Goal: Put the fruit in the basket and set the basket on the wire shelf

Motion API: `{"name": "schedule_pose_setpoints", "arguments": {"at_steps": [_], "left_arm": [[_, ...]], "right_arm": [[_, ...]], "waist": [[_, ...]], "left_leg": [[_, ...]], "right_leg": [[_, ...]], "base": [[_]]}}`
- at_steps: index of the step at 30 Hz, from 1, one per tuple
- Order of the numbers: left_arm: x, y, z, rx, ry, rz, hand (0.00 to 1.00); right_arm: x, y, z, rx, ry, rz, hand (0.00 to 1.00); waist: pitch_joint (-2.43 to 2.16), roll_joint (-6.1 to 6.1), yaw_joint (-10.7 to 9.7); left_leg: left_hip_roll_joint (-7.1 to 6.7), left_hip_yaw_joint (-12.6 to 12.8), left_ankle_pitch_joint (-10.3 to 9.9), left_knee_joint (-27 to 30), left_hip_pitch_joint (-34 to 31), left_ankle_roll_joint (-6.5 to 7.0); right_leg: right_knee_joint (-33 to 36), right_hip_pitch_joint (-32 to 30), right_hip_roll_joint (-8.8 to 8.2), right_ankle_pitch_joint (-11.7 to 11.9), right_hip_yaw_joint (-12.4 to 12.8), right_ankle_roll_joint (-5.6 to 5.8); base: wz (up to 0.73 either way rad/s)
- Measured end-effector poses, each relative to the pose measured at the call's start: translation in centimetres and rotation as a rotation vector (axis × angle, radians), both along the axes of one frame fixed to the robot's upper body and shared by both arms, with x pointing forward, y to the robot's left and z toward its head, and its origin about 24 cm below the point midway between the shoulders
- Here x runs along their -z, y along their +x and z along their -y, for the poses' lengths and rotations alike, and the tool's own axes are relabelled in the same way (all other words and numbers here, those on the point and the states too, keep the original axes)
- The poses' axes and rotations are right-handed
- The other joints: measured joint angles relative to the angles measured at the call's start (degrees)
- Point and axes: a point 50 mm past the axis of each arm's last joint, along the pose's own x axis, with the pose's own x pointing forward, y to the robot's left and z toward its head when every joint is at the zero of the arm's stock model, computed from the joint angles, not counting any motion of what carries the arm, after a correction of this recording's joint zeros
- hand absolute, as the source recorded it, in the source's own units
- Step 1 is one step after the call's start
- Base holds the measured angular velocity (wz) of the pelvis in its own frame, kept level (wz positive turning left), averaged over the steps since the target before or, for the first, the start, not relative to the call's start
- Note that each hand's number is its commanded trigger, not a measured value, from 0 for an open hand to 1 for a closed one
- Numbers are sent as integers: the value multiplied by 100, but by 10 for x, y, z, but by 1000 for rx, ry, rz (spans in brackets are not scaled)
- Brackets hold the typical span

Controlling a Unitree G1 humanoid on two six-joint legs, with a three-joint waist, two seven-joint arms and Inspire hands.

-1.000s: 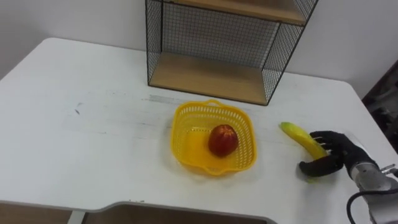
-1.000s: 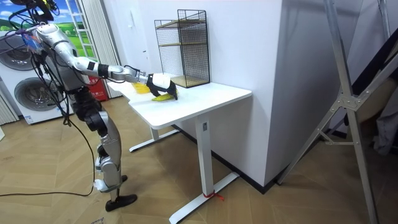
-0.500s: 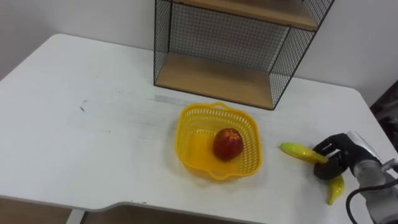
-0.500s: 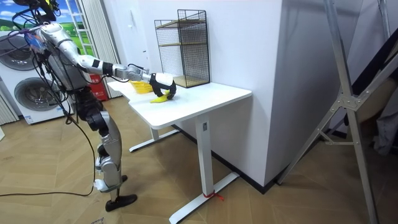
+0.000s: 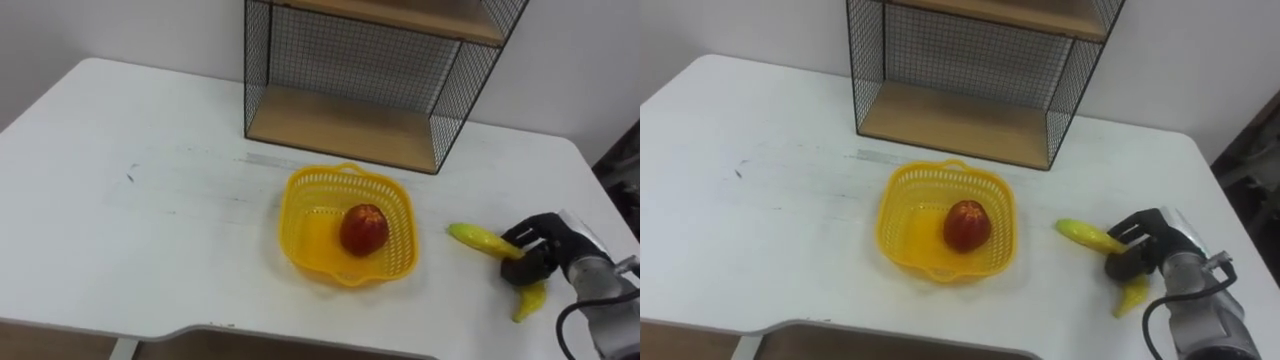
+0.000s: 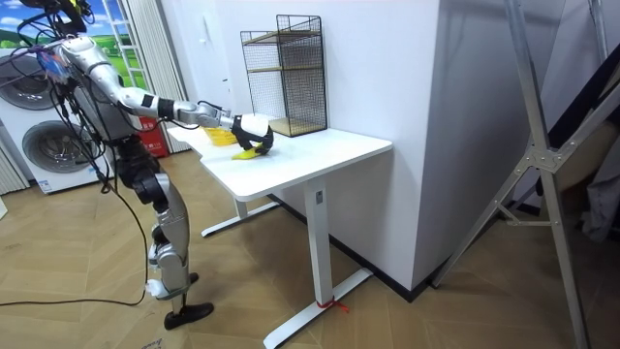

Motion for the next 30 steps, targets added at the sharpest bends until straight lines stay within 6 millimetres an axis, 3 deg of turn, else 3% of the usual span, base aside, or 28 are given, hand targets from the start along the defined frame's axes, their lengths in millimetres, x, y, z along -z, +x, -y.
{"name": "schedule_pose_setpoints", "arguments": {"at_steps": [2,3,8,12,21,30], "left_arm": [[0,5,0,3,-1,11,0],[0,6,0,4,-2,14,0],[-1,10,1,15,-6,45,0],[1,-2,6,4,-17,21,0],[6,-15,18,-24,-50,-8,0],[6,-13,20,-21,-58,2,0]], "right_arm": [[-7,3,-7,-29,19,43,100],[-9,3,-10,-39,26,57,100],[-25,5,-33,-73,237,193,100],[-39,10,-47,-70,408,304,100],[-71,9,-69,-98,598,515,100],[-87,10,-75,-130,632,604,100]], "waist": [[15,43,-15],[1,26,-22],[12,81,-125],[13,72,-210],[21,56,-341],[-42,179,-333]], "left_leg": [[0,27,5,10,-44,1],[-2,28,5,15,-62,2],[-6,37,6,14,-113,2],[-2,64,6,-47,-30,2],[0,181,3,-32,-19,4],[0,186,1,-32,-18,9]], "right_leg": [[39,-49,-7,2,15,-2],[41,-66,-10,3,13,-2],[33,-117,-25,2,-9,1],[28,-65,-23,0,40,4],[13,-65,-13,-7,177,16],[14,-67,-14,-1,160,23]], "base": [[-8],[0],[0],[-3],[-4],[0]]}}
